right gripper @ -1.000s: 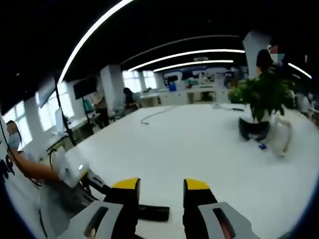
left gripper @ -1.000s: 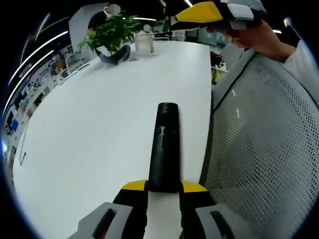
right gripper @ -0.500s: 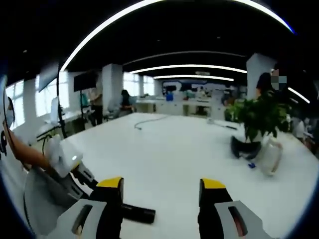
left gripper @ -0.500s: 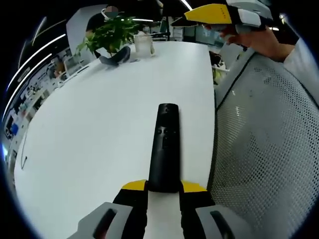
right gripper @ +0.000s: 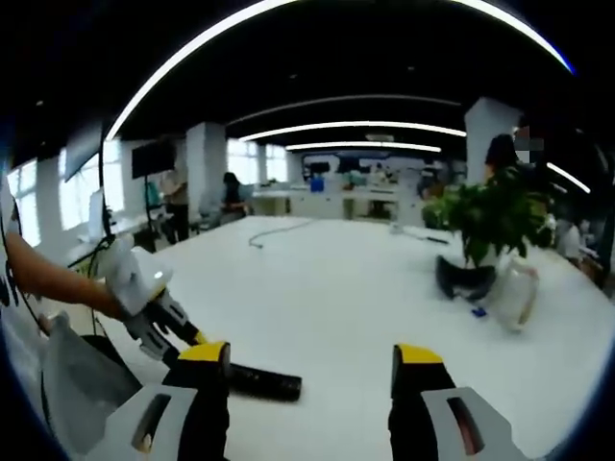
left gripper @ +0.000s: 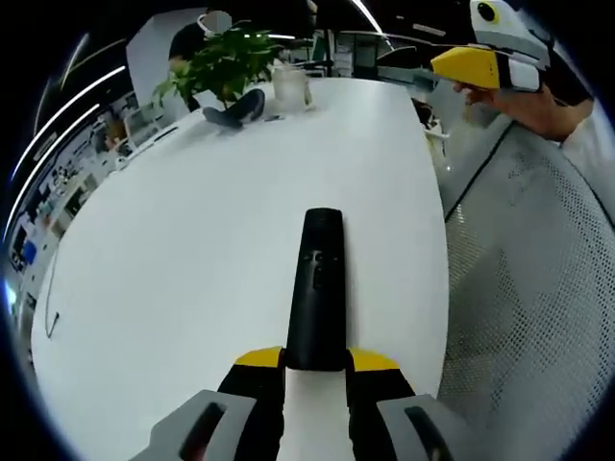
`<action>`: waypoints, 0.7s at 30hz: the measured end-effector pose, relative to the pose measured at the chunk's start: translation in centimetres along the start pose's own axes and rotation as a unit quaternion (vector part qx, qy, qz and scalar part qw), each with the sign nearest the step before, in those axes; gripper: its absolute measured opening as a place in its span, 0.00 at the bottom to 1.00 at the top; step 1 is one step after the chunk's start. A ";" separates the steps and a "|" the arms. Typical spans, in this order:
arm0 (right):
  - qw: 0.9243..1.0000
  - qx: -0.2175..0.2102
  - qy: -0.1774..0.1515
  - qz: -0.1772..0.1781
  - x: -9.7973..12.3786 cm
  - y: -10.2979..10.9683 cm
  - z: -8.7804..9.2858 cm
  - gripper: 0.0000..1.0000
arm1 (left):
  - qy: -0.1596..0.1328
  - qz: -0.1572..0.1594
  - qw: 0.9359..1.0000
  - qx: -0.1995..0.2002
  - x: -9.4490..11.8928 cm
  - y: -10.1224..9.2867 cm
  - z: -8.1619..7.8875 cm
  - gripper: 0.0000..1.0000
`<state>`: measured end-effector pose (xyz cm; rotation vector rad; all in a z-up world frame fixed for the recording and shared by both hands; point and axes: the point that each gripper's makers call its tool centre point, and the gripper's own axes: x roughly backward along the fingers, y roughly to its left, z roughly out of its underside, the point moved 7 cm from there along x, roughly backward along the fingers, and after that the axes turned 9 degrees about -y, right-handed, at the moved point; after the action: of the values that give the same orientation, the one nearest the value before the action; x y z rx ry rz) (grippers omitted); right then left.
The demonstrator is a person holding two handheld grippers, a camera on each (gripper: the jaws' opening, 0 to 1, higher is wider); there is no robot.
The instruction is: Press the specified remote control buttons in sequence, fully releasing each button before pressing the next.
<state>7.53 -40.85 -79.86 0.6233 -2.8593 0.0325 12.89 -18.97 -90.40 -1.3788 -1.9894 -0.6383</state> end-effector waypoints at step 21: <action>0.999 0.004 0.000 0.034 0.1 -1.0 0.1 0.69 | 0.027 -0.001 0.996 -0.080 -1.8 9.3 -3.2 0.22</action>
<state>7.84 -41.77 -79.99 0.5280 -2.8809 0.0548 22.84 -19.18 -89.21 -1.4375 -1.9307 -0.8440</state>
